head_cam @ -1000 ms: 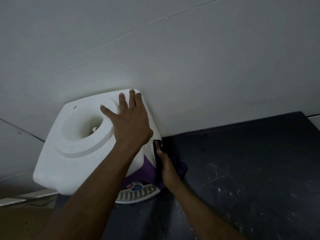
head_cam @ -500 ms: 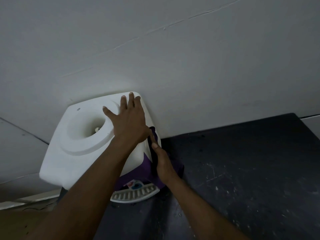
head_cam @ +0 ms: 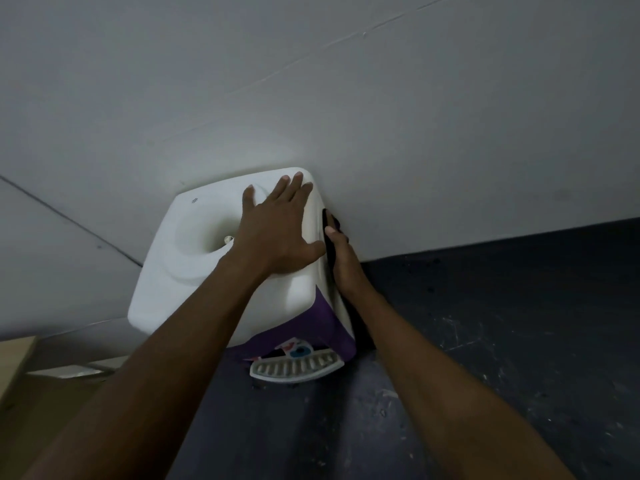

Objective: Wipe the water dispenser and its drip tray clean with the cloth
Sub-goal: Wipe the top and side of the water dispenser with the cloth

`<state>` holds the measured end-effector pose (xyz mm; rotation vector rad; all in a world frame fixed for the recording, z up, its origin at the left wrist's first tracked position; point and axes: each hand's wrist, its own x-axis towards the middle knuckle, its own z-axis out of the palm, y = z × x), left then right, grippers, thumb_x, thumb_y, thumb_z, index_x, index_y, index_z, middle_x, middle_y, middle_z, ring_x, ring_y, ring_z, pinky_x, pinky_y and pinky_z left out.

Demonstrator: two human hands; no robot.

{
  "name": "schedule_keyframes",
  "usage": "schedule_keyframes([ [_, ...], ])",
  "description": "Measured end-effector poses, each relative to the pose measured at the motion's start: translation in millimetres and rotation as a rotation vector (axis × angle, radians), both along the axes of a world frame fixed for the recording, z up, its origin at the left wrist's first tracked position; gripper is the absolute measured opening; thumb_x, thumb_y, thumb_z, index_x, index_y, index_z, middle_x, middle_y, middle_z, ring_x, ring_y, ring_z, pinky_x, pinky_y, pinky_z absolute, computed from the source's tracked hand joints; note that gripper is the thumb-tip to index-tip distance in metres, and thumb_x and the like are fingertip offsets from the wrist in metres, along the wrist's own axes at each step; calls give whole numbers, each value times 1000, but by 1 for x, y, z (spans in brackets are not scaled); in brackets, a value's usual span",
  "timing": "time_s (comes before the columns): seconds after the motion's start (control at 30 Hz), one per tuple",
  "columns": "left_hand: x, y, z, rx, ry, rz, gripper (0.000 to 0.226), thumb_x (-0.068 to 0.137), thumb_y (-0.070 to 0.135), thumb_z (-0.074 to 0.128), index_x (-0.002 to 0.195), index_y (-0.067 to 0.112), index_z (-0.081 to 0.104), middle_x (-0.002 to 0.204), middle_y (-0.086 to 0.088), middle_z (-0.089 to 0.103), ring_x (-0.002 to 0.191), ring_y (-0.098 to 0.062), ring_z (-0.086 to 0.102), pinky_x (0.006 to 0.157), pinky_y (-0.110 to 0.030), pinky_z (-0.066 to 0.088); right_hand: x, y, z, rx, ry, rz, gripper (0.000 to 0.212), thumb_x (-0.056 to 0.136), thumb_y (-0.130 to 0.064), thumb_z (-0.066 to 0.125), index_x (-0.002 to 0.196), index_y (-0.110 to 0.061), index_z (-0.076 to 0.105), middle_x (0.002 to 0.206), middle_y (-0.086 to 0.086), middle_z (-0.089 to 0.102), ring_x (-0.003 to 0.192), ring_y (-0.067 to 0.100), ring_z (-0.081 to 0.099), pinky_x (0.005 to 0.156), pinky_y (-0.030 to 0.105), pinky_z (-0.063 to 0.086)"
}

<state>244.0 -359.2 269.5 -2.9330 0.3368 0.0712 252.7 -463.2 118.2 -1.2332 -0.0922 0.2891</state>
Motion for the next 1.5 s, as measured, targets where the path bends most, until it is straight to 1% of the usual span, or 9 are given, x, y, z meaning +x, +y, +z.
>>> schedule_keyframes([
  [0.1,-2,-2,-3,-26,-51,11,102,79,73,36,162,20,12,170,0,3,157,-15,4,124,-57,2,-10,2,8,-31,-95,-16,84,95,-60,38,165,-19,14,171,-6,20,156,8,21,131,42,13],
  [0.33,0,-5,-9,-74,-129,1,85,91,60,51,160,19,23,169,-3,14,156,-18,12,126,-51,4,-65,-2,4,40,-145,37,66,102,-36,30,163,-20,13,171,-8,17,156,4,18,131,41,12],
  [0.47,-1,-5,-9,-89,-129,3,86,86,56,56,159,19,27,168,-3,17,156,-18,14,126,-49,5,-99,-1,-9,52,-154,11,77,96,-46,40,164,-16,18,171,-1,20,159,17,16,129,55,14],
  [0.83,-2,-8,-10,-113,-150,13,83,83,52,60,156,20,33,168,-3,21,155,-18,16,126,-46,6,-131,-8,-62,16,22,35,70,101,-39,38,164,-16,16,170,0,23,154,11,28,121,24,33],
  [1.07,-3,-9,-10,-112,-153,16,82,85,52,61,156,21,34,168,-3,21,155,-18,16,126,-45,6,-129,-9,-85,-125,106,29,78,97,-53,37,164,-22,14,171,-6,21,156,10,24,129,38,22],
  [1.2,-3,-9,-10,-121,-154,16,81,85,52,61,156,21,35,168,-3,20,155,-18,16,126,-44,6,-103,-8,-76,-63,204,24,54,111,-39,29,164,-33,17,169,-9,25,154,12,26,121,26,27],
  [1.3,-3,-9,-10,-129,-154,16,81,85,52,61,155,22,36,168,-2,21,155,-18,16,126,-44,7,-87,-7,-70,-78,195,10,51,113,-32,25,163,-34,17,168,-11,24,154,10,23,122,28,23],
  [1.4,-3,-9,-9,-129,-158,19,81,85,53,61,155,22,36,168,-2,21,155,-18,17,126,-44,7,-100,-6,-70,-44,217,26,52,112,-37,29,163,-34,20,166,-7,31,148,10,35,110,18,38],
  [1.5,-4,-9,-9,-131,-160,15,81,85,53,61,155,22,36,167,-3,22,155,-19,17,126,-44,7,-125,-7,-76,-91,180,-4,70,101,-50,36,164,-26,19,167,-6,31,151,11,33,124,33,31],
])
